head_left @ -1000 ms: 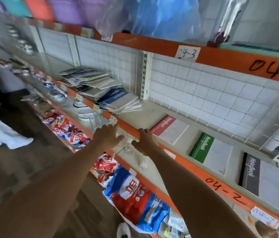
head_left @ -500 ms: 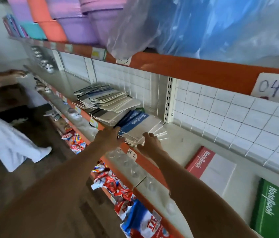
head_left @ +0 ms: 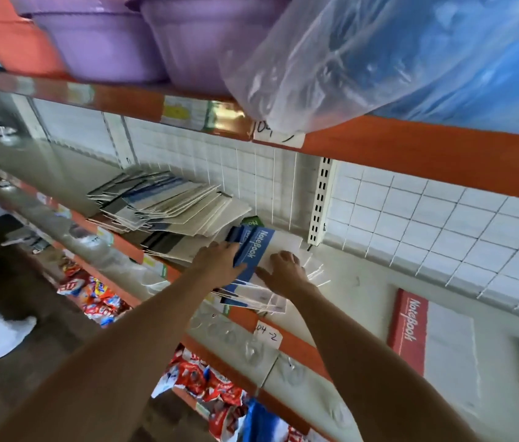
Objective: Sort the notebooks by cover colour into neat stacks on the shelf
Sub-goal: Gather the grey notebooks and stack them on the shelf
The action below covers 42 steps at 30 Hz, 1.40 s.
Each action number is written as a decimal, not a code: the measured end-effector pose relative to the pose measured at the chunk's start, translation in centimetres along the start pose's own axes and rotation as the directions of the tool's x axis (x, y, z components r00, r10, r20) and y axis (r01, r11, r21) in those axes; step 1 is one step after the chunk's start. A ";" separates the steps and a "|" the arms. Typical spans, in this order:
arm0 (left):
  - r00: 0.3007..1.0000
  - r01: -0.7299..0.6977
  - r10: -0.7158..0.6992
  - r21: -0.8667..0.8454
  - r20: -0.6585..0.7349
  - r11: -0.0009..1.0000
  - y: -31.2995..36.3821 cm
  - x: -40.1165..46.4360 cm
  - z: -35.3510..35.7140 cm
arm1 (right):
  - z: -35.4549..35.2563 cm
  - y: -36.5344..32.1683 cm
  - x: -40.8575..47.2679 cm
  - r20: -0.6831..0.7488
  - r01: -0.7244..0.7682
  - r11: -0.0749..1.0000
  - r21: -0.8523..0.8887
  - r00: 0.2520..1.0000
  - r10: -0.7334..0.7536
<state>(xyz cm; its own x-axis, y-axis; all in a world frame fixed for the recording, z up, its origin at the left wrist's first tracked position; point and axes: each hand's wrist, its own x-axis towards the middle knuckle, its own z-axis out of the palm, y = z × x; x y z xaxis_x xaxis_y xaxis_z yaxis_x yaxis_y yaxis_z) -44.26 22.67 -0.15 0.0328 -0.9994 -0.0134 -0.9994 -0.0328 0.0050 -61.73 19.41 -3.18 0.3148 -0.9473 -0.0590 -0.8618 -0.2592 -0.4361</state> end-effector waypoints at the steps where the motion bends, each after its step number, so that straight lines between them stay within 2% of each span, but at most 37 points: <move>1: 0.999 -0.038 0.038 0.001 0.000 0.999 -0.4 0.8 0.1 | 0.2 -0.2 0.4 -0.002 -0.027 1.000 0.000 1.000 0.027; 3: 0.994 -0.107 0.108 -0.029 0.005 0.994 -1.1 2.3 0.2 | 0.4 -0.7 0.9 -0.019 -0.114 0.993 0.011 0.993 0.114; 5: 0.989 -0.148 0.150 -0.080 0.017 0.986 -1.6 3.9 0.4 | 0.3 -1.1 1.2 -0.023 -0.267 0.963 0.024 0.963 0.268; 8: 0.982 -0.167 0.176 -0.125 0.063 0.978 -2.2 5.8 0.9 | 0.1 -1.7 1.4 -0.018 -0.500 0.865 0.049 0.865 0.501; 10: 0.983 -0.160 0.171 -0.148 0.066 0.976 -2.4 6.8 1.6 | 0.1 -1.5 1.7 -0.036 -0.564 0.822 0.082 0.822 0.568; 16: 0.995 -0.083 0.091 -0.157 0.039 0.984 -0.9 7.9 2.7 | -0.9 -0.9 -0.1 -0.010 -0.585 0.732 0.349 0.779 0.627; 21: 0.994 -0.045 0.068 -0.242 0.088 0.969 0.0 7.8 3.3 | -1.3 -0.4 -1.6 0.011 -0.601 0.578 0.552 0.699 0.715; 26: 0.983 -0.092 0.126 -0.236 0.136 0.967 -0.6 7.9 3.2 | -1.0 -0.3 -2.7 -0.019 -0.613 0.528 0.588 0.642 0.766; 29: 0.975 -0.048 0.101 -0.260 0.196 0.964 -0.3 7.8 2.9 | -1.4 -0.7 -3.5 -0.009 -0.628 0.491 0.604 0.611 0.792; 31: 0.978 -0.016 0.070 -0.265 0.196 0.964 0.2 7.4 2.6 | -1.3 -0.6 -4.0 0.004 -0.619 0.484 0.618 0.618 0.786; 35: 0.996 0.032 -0.010 -0.260 0.085 0.965 1.5 6.0 2.6 | -0.9 0.0 -4.5 0.012 -0.554 0.487 0.675 0.668 0.744; 40: 0.963 0.197 -0.115 -0.349 0.243 0.916 2.2 6.0 1.8 | -1.5 1.1 -4.3 0.094 -0.569 0.502 0.651 0.717 0.691; 42: 0.960 0.202 -0.108 -0.370 0.258 0.907 2.0 6.7 1.5 | -2.1 1.4 -4.2 0.120 -0.579 0.495 0.648 0.719 0.684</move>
<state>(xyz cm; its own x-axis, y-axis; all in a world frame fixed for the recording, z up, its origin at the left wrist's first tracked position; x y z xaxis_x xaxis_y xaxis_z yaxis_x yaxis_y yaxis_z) -46.08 15.94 -1.72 0.1384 -0.9524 -0.2718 -0.8975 -0.2366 0.3722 -65.13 22.66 -1.69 -0.3153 -0.8362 -0.4488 -0.3505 0.5420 -0.7638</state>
